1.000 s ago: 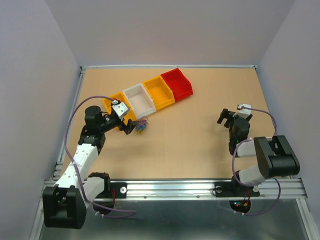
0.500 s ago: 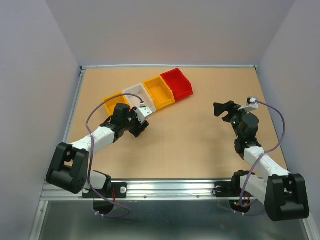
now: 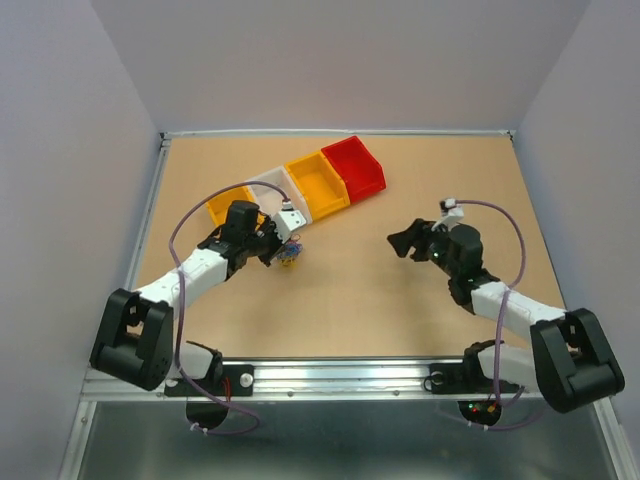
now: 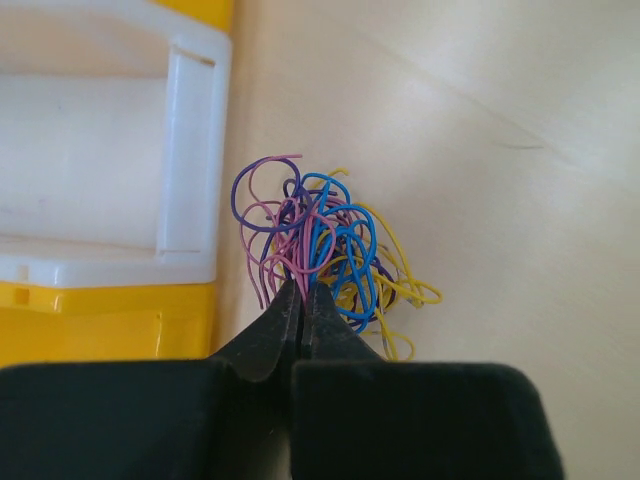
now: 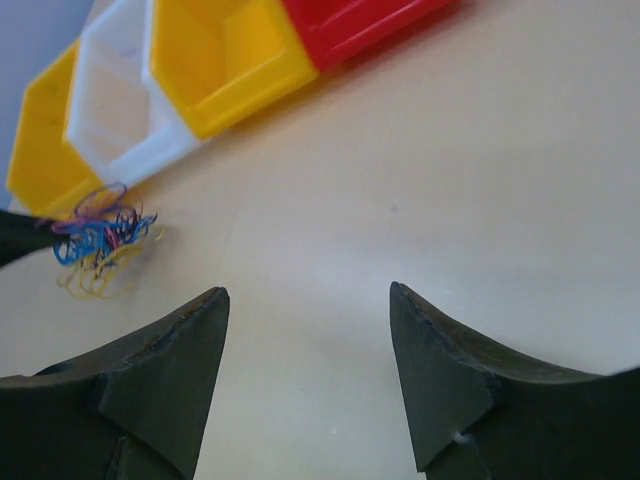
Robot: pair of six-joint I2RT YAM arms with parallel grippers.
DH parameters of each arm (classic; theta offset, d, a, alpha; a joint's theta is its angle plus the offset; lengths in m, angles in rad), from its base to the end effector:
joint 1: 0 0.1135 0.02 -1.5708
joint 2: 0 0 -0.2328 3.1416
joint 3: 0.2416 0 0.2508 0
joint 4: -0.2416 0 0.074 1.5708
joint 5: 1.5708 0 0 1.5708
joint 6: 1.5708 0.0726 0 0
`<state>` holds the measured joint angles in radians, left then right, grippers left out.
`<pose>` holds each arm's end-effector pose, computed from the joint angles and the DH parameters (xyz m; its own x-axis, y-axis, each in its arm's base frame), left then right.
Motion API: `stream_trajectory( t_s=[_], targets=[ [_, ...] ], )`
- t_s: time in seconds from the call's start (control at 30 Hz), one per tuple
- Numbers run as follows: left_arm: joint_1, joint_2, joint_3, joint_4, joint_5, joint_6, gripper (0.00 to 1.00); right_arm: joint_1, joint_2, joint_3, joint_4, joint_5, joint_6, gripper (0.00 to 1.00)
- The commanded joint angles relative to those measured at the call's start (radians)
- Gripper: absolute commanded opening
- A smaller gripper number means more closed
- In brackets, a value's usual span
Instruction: Untangle the cables
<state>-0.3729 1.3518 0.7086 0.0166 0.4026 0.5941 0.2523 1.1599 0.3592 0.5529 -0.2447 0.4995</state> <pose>0.2824 -0.1410 0.1601 -0.0994 0.5919 -0.7998 0.8284 0.4946 0.2630 0.2664 0.0868 0.1585 -0.4334 0.3682 -0.8225 -0.2985 0.8026 0.5165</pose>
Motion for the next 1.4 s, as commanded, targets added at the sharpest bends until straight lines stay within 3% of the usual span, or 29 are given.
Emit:
stream_trajectory(
  t_s=[0.0,0.13,0.23,0.37,0.53,0.9,1.0,1.17,1.37],
  targets=[
    [-0.026,-0.134,0.037,-0.015,0.240,0.029,0.00,0.154,0.081,0.136,0.019,-0.074,-0.134,0.71],
    [-0.053,-0.117,0.110,-0.012,0.422,-0.034,0.00,0.246,0.207,0.169,0.097,-0.149,-0.202,0.71],
    [-0.087,-0.041,0.187,0.000,0.478,-0.083,0.00,0.281,0.225,0.135,0.215,-0.189,-0.210,0.72],
    [-0.133,0.070,0.288,0.042,0.458,-0.184,0.00,0.303,0.218,0.115,0.285,-0.223,-0.228,0.74],
    [-0.150,0.161,0.272,0.140,0.489,-0.234,0.00,0.311,0.204,0.093,0.324,-0.212,-0.234,0.75],
    [-0.155,0.084,0.175,0.285,0.409,-0.278,0.00,0.324,0.262,0.119,0.329,-0.234,-0.210,0.68],
    [-0.156,0.058,0.143,0.313,0.381,-0.280,0.00,0.329,0.268,0.116,0.329,-0.206,-0.200,0.61],
    [-0.155,0.020,0.120,0.327,0.392,-0.277,0.00,0.334,0.302,0.127,0.328,-0.180,-0.194,0.17],
    [-0.138,-0.052,0.085,0.350,0.288,-0.287,0.00,0.334,0.245,0.083,0.326,-0.030,-0.150,0.00]
  ],
)
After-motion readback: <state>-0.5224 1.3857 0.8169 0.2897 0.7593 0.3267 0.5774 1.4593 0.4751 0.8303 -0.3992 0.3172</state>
